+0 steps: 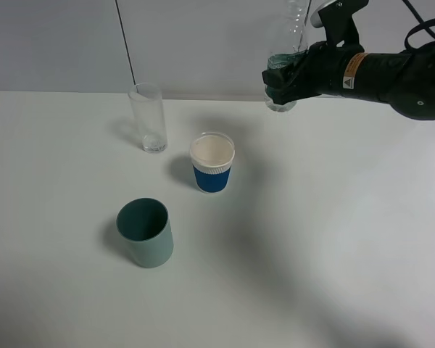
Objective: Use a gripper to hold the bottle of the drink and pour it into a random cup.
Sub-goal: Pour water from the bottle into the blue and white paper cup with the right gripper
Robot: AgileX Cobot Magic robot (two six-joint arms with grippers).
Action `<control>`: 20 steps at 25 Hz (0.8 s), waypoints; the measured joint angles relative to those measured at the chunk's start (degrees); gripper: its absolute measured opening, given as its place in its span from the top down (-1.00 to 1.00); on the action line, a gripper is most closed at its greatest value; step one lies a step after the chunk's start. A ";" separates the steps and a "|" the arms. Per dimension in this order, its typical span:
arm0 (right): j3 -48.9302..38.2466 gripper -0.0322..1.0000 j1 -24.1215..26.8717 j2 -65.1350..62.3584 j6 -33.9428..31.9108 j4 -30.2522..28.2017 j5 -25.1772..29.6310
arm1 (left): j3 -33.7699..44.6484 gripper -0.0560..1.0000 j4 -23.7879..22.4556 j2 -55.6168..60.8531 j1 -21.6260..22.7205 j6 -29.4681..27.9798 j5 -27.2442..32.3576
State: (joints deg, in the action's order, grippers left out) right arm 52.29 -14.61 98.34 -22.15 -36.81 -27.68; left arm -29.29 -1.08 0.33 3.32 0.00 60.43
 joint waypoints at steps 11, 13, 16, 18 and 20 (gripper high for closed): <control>0.00 -0.13 -2.50 -3.99 0.22 0.28 14.94 | 0.00 -0.96 0.00 0.00 0.00 0.00 0.00; 0.00 -0.13 -2.50 -4.10 0.22 -0.80 14.98 | 0.00 -0.96 0.00 0.00 0.00 0.00 0.00; 0.00 -0.13 -2.50 -4.10 0.22 -3.93 14.84 | 0.00 -0.96 0.00 0.00 0.00 0.00 0.00; 0.00 -0.13 -2.50 -4.10 0.14 -6.48 14.84 | 0.00 -0.96 0.00 0.00 0.00 0.00 0.00; 0.00 -0.13 -2.50 -4.10 0.07 -8.44 14.84 | 0.00 -0.96 0.00 0.00 0.00 0.00 0.00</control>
State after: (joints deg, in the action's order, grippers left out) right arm 52.29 -17.11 94.24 -22.07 -45.25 -12.83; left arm -29.29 -1.08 0.33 3.32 0.00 60.43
